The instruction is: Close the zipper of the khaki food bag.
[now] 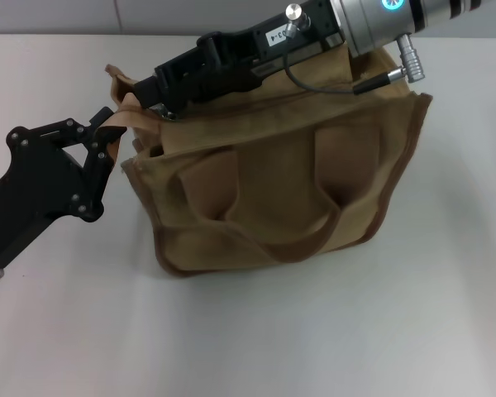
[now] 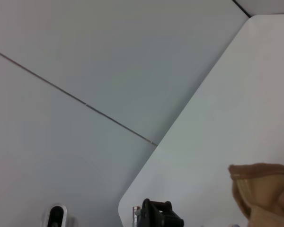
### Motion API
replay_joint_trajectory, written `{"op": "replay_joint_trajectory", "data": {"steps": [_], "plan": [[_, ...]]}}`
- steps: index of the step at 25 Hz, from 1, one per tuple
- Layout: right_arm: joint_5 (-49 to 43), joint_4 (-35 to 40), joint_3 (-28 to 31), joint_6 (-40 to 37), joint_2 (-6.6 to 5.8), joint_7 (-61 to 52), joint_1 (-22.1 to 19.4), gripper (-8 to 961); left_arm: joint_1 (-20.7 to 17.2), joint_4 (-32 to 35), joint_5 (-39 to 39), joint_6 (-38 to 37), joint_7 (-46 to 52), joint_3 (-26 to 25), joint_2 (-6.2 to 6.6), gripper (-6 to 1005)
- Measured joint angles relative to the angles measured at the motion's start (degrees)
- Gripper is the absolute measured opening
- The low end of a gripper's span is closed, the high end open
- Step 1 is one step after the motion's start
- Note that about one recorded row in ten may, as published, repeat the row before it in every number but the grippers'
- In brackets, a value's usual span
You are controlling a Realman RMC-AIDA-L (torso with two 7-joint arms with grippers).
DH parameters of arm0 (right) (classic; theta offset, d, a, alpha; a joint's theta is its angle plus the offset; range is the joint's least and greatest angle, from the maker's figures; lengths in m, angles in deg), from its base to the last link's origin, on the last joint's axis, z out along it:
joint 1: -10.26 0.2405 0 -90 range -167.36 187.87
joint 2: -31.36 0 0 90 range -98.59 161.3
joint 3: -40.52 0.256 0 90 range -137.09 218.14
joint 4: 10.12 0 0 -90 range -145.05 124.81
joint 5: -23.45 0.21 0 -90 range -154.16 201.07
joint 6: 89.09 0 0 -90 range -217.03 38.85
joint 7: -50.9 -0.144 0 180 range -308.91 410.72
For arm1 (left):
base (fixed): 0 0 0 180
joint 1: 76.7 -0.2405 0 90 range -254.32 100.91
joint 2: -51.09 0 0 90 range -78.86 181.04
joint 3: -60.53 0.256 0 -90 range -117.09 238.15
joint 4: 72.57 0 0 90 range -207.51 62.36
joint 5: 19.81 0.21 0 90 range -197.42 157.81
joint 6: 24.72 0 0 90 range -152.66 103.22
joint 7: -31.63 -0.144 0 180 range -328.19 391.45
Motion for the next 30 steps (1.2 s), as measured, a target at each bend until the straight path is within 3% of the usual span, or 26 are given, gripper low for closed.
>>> {"op": "replay_joint_trajectory", "data": {"steps": [2,7,13,18,21,30], "plan": [[0.1,0.0,0.2,0.0,-0.02,-0.2,-0.5,687,0.0,0.0,0.0,0.0,0.0,-0.1,0.0,19],[0.2,0.0,0.1,0.6,-0.1,-0.6,-1.0,463,-0.1,-0.1,-0.1,-0.1,0.0,-0.1,0.0,19],[0.0,0.0,-1.2,2.0,0.08,-0.7,-1.0,376,-0.1,-0.3,-0.1,-0.1,0.0,-0.2,0.0,20],[0.0,0.1,-2.9,3.6,0.63,-0.7,-0.8,378,-0.1,-0.3,-0.1,-0.7,0.0,0.0,0.0,20],[0.0,0.3,-3.6,4.0,0.79,-0.6,-0.6,291,0.0,-0.3,0.0,-0.9,0.0,0.0,0.0,21],[0.4,1.5,-5.2,5.1,1.13,-0.4,-0.4,289,0.1,-0.3,0.2,-1.1,0.0,0.0,0.0,22]]}}
